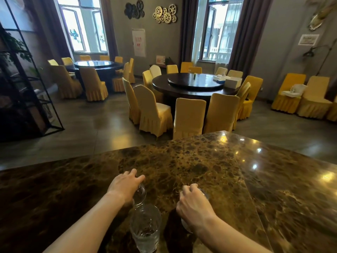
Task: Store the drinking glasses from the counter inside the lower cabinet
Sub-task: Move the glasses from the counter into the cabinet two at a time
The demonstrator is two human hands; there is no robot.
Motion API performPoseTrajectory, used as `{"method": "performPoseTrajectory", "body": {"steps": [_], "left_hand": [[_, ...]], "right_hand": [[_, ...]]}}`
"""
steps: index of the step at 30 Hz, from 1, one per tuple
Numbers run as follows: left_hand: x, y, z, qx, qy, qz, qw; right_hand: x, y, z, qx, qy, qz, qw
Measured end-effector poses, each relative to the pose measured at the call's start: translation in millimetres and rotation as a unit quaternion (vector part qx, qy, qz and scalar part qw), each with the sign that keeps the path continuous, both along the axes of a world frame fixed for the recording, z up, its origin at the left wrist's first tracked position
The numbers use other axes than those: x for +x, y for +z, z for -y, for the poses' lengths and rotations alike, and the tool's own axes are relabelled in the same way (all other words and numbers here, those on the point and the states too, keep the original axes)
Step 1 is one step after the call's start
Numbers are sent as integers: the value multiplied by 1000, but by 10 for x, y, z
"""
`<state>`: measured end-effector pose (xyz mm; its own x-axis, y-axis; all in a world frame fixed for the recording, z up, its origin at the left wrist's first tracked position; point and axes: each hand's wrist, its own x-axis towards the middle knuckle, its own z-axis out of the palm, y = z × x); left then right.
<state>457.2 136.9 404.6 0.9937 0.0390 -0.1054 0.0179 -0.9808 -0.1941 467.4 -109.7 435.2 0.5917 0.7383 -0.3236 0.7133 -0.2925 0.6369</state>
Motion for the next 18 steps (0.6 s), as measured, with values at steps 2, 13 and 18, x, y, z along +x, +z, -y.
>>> {"method": "performPoseTrajectory", "body": {"steps": [2, 13, 18], "left_hand": [[-76, 29, -42, -78, 30, 43, 996], [-112, 252, 3, -587, 196, 210, 757], [-66, 269, 133, -633, 186, 209, 722]], "right_hand": [[55, 45, 29, 31, -12, -16, 999], [163, 112, 435, 584, -240, -170, 757], [96, -138, 507, 694, -288, -331, 571]]}}
